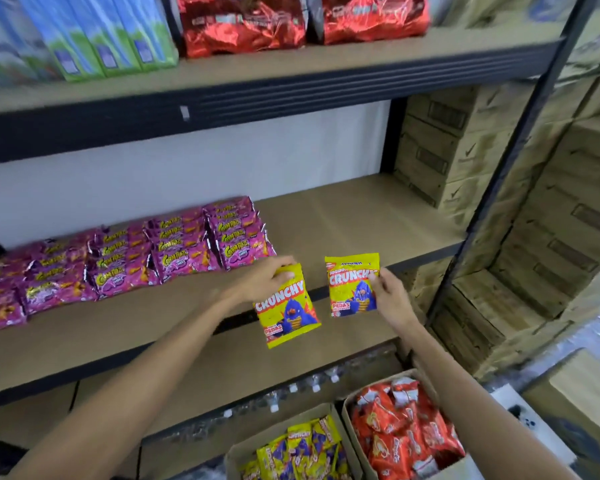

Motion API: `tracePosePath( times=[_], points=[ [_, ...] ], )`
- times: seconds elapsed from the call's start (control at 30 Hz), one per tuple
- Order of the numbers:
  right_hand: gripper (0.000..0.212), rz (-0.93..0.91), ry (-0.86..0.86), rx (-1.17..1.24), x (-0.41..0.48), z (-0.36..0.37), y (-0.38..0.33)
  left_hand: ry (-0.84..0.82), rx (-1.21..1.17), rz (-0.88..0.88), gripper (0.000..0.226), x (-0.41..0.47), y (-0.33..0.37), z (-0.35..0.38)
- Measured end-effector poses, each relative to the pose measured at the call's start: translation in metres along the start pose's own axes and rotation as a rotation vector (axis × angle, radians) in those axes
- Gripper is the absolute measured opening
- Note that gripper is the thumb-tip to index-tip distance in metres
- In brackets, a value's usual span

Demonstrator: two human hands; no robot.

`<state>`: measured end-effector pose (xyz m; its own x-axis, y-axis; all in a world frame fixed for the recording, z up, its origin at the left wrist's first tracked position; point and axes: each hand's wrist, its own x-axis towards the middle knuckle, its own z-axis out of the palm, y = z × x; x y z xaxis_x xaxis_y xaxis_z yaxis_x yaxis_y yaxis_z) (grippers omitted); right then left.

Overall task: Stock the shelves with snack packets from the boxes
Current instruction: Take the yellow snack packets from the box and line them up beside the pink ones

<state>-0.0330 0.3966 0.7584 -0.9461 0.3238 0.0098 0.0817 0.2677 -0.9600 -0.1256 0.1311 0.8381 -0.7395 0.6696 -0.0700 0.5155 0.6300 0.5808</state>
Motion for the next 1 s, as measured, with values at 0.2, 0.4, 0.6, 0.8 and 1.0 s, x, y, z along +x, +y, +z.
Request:
tracePosePath(
  times=[0.2, 0.4, 0.6, 0.8, 1.0],
  points=[
    [0.019, 0.010, -0.022, -0.014, 0.069, -0.028, -0.010, 0.009, 0.025, -0.023, 0.016, 0.079, 0.012, -0.015],
    [0.023, 0.047, -0.056, -0.027, 0.121, -0.040, -0.007, -0.010, 0.057, -0.066, 0.010, 0.145, 0.003, -0.013],
    [0.024, 0.006, 0.003, -0.213, 0.144, -0.044, 0.009, 0.056, 0.161, -0.149, 0.009, 0.178, -0.010, 0.006],
    [0.042, 0.010, 0.016, -0.316, 0.144, -0.045, 0.006, 0.395, 0.425, -0.218, 0.036, 0.160, 0.012, 0.041],
    [0.034, -0.217, -0.074, -0.580, 0.135, -0.044, 0.018, 0.442, 0.356, -0.346, 0.027, 0.130, 0.023, 0.088]
  ],
)
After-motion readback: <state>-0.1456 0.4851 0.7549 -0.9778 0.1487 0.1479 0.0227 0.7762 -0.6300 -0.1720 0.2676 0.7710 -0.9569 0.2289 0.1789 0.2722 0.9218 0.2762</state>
